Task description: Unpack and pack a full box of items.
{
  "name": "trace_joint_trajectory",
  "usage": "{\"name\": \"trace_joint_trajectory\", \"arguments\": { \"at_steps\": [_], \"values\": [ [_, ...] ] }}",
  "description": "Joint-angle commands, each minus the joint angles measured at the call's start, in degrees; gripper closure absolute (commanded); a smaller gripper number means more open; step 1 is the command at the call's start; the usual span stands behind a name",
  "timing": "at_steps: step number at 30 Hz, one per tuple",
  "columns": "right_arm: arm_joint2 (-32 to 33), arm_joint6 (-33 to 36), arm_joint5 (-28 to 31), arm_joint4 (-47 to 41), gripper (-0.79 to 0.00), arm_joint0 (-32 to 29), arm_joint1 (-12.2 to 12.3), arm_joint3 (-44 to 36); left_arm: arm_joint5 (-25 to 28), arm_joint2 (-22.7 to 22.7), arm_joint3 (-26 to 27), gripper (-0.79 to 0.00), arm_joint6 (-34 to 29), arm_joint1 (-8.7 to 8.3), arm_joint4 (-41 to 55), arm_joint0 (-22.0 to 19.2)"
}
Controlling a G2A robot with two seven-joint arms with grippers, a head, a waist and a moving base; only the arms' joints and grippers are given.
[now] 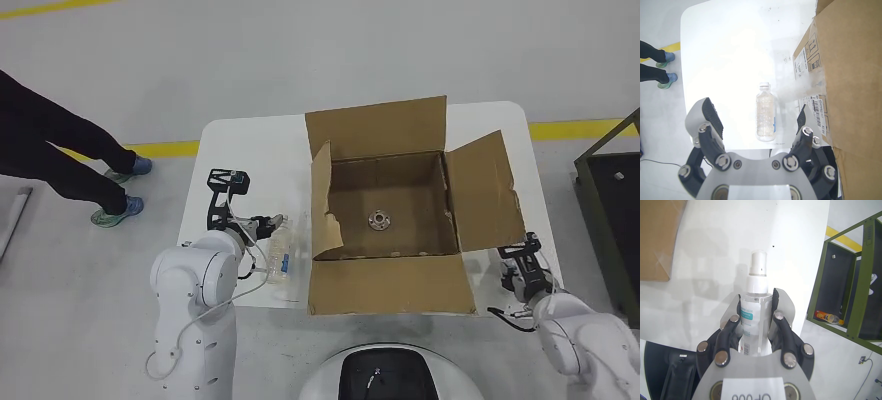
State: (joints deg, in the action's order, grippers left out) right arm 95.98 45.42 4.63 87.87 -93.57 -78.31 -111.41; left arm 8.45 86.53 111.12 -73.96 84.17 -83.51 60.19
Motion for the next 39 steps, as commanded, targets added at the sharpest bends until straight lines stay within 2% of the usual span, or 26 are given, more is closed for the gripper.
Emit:
{"name": "trace_joint_trajectory", "arguments": {
  "at_steps": [1,6,13,16,20,21,23,24,26,28,31,34,39],
  "values": [
    [-0.3,0.3,-0.2,0.4,-0.296,0.3,0.0,0.3,0.0,0.0,0.0,-0.785,0.0,0.00,0.0,0.0],
    [-0.9,0.6,-0.4,0.8,-0.366,0.7,0.1,0.7,0.0,0.0,0.0,-0.785,0.0,0.00,0.0,0.0],
    [-0.4,0.8,-1.1,-0.2,-0.397,0.9,0.2,-0.5,0.0,0.0,0.0,-0.785,0.0,0.00,0.0,0.0],
    [2.2,1.0,-2.8,-4.2,-0.388,-0.4,0.2,-5.0,0.0,0.0,0.0,-0.785,0.0,0.00,0.0,0.0],
    [8.6,0.7,-4.6,-14.2,-0.382,-3.0,0.2,-13.8,0.0,0.0,0.0,-0.785,0.0,0.00,0.0,0.0],
    [10.4,0.2,-4.9,-16.7,-0.363,-3.4,0.2,-16.5,0.0,0.0,0.0,-0.785,0.0,0.00,0.0,0.0],
    [13.4,-0.8,-5.3,-22.7,-0.231,-4.2,0.1,-21.2,0.0,0.0,0.0,-0.785,0.0,0.00,0.0,0.0],
    [14.6,-1.7,-5.1,-25.2,-0.071,-4.2,0.1,-23.2,0.0,0.0,0.0,-0.785,0.0,0.00,0.0,0.0],
    [16.0,-4.6,-2.5,-29.8,0.000,-2.4,0.2,-23.2,0.0,0.0,0.0,-0.785,0.0,0.00,0.0,0.0],
    [16.4,-5.7,-0.3,-33.1,0.000,-0.4,0.4,-23.2,0.0,0.0,0.0,-0.785,0.0,0.00,0.0,0.0],
    [13.6,-4.8,3.2,-36.9,0.000,2.9,0.8,-23.2,0.0,0.0,0.0,-0.785,0.0,0.00,0.0,0.0],
    [7.6,-3.5,4.0,-33.7,0.000,6.4,1.2,-23.2,0.0,0.0,0.0,-0.785,0.0,0.00,0.0,0.0],
    [-6.4,-1.6,1.2,-25.3,0.000,9.4,1.1,-23.2,0.0,0.0,0.0,-0.785,0.0,0.00,0.0,0.0]
  ]
}}
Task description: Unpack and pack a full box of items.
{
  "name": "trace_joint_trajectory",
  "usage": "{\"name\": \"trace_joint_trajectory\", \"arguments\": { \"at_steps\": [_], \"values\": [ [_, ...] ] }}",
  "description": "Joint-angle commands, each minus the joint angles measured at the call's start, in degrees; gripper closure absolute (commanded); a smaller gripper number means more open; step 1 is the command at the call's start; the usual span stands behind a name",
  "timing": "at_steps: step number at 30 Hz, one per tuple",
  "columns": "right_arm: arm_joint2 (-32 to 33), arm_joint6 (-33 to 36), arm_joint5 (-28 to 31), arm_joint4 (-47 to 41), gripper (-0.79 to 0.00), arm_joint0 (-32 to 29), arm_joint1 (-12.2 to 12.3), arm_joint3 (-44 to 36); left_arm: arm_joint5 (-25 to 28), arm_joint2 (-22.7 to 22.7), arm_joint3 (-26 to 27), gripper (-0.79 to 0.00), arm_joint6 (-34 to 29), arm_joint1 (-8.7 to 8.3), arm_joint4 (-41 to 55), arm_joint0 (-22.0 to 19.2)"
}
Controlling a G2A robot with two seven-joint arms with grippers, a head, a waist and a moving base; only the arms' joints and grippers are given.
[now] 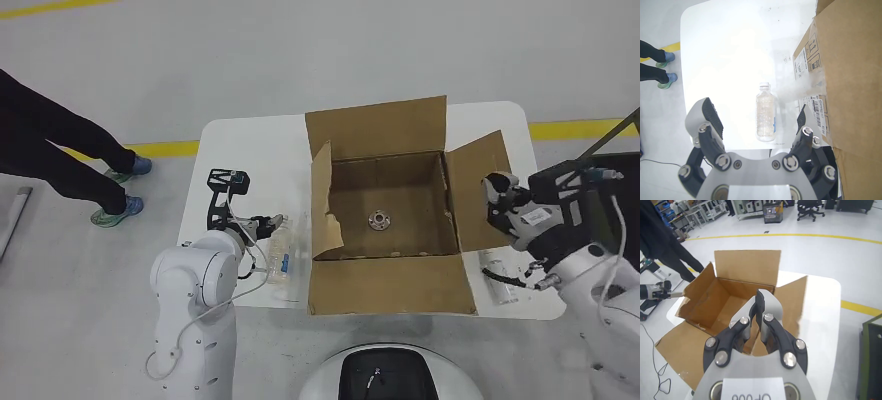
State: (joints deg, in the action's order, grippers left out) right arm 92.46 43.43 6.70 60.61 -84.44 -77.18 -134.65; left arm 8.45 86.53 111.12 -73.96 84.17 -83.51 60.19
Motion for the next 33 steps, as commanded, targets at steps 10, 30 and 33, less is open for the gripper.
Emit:
{"name": "trace_joint_trajectory", "arguments": {
  "at_steps": [10,30,33],
  "values": [
    [-24.6,7.5,-13.4,28.4,0.000,4.3,-1.0,8.9,0.0,0.0,0.0,-0.785,0.0,0.00,0.0,0.0],
    [-29.7,13.1,-19.9,32.0,0.000,12.7,-2.6,19.5,0.0,0.0,0.0,-0.785,0.0,0.00,0.0,0.0],
    [-29.4,11.5,-19.8,31.9,0.000,12.3,-2.6,19.8,0.0,0.0,0.0,-0.785,0.0,0.00,0.0,0.0]
  ]
}}
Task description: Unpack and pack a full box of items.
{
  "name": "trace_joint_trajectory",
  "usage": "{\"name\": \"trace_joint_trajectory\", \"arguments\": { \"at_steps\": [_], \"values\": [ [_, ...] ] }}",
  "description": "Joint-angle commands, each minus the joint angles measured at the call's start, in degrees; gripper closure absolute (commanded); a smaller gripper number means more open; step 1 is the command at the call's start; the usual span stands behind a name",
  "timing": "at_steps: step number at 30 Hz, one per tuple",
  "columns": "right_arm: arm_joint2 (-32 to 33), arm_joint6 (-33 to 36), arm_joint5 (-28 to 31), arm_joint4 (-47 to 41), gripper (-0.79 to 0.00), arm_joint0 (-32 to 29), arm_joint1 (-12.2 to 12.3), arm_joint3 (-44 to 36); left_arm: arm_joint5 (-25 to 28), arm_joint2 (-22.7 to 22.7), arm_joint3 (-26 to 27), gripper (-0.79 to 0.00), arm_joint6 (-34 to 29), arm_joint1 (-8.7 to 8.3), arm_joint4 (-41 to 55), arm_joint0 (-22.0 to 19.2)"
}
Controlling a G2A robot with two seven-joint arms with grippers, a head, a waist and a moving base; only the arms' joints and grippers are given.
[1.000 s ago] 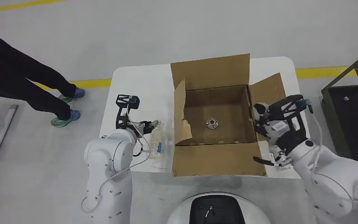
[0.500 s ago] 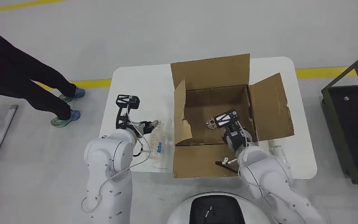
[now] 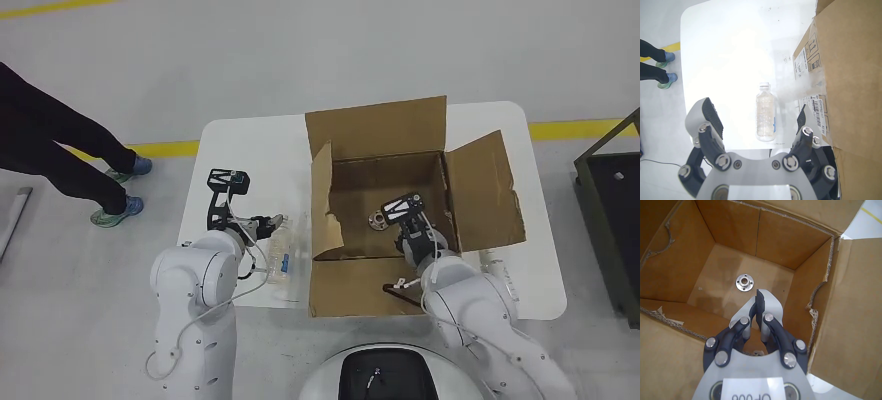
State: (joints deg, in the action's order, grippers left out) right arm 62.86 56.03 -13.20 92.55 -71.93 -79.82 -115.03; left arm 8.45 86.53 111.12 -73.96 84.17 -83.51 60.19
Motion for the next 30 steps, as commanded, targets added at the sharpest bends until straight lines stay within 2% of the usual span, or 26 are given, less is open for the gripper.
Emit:
{"name": "trace_joint_trajectory", "arguments": {
  "at_steps": [1,8,13,20,26,30],
  "values": [
    [0.5,-1.8,0.1,-0.3,0.000,-0.2,0.0,0.2,0.0,0.0,0.0,-0.785,0.0,0.00,0.0,0.0],
    [2.8,-0.7,-3.5,-2.5,0.000,5.8,-0.9,2.2,0.0,0.0,0.0,-0.785,0.0,0.00,0.0,0.0],
    [0.8,5.4,-1.2,-2.3,0.000,15.6,-1.9,11.9,0.0,0.0,0.0,-0.785,0.0,0.00,0.0,0.0],
    [-5.4,12.5,-2.6,-5.2,0.000,27.4,-4.6,27.5,0.0,0.0,0.0,-0.785,0.0,0.00,0.0,0.0],
    [-9.8,17.0,-4.3,-8.3,0.000,32.2,-6.8,37.7,0.0,0.0,0.0,-0.785,0.0,0.00,0.0,0.0],
    [-10.6,17.0,-5.2,-9.8,0.000,33.4,-7.7,40.5,0.0,0.0,0.0,-0.785,0.0,0.00,0.0,0.0]
  ]
}}
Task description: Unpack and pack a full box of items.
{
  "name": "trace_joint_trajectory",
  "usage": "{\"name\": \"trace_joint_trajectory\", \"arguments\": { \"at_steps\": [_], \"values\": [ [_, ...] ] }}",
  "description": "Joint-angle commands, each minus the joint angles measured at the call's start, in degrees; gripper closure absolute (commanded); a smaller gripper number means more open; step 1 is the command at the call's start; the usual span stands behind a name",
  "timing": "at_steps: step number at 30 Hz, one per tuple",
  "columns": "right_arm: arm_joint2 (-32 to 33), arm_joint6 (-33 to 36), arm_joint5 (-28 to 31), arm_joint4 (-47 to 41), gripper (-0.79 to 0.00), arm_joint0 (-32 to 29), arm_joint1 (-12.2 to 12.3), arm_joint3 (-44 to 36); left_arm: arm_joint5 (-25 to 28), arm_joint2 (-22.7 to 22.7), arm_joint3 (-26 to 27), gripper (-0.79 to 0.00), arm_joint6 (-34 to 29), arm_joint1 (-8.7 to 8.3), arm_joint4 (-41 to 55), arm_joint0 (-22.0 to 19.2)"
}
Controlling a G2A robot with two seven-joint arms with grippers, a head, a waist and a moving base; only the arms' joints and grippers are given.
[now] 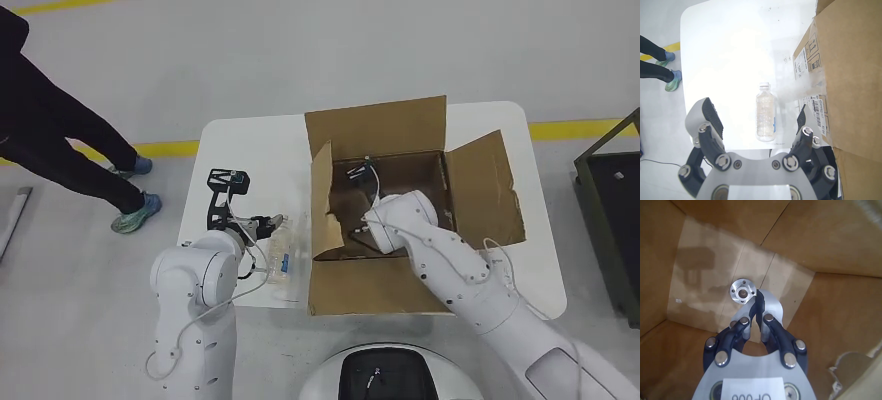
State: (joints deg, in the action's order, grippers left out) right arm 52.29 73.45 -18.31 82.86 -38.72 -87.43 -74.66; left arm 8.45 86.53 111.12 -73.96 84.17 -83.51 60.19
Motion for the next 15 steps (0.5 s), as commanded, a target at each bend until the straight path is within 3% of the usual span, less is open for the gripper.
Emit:
{"name": "trace_joint_trajectory", "arguments": {
  "at_steps": [1,10,15],
  "values": [
    [0.0,-0.8,-0.2,-0.4,0.000,0.1,-0.2,0.0,0.0,0.0,0.0,-0.785,0.0,0.00,0.0,0.0],
    [0.1,-1.2,-0.1,-0.3,0.000,0.0,-0.2,0.0,0.0,0.0,0.0,-0.785,0.0,0.00,0.0,0.0],
    [1.0,-2.4,1.8,0.5,-0.225,-1.0,-0.1,0.6,0.0,0.0,0.0,-0.785,0.0,0.00,0.0,0.0]
  ]
}}
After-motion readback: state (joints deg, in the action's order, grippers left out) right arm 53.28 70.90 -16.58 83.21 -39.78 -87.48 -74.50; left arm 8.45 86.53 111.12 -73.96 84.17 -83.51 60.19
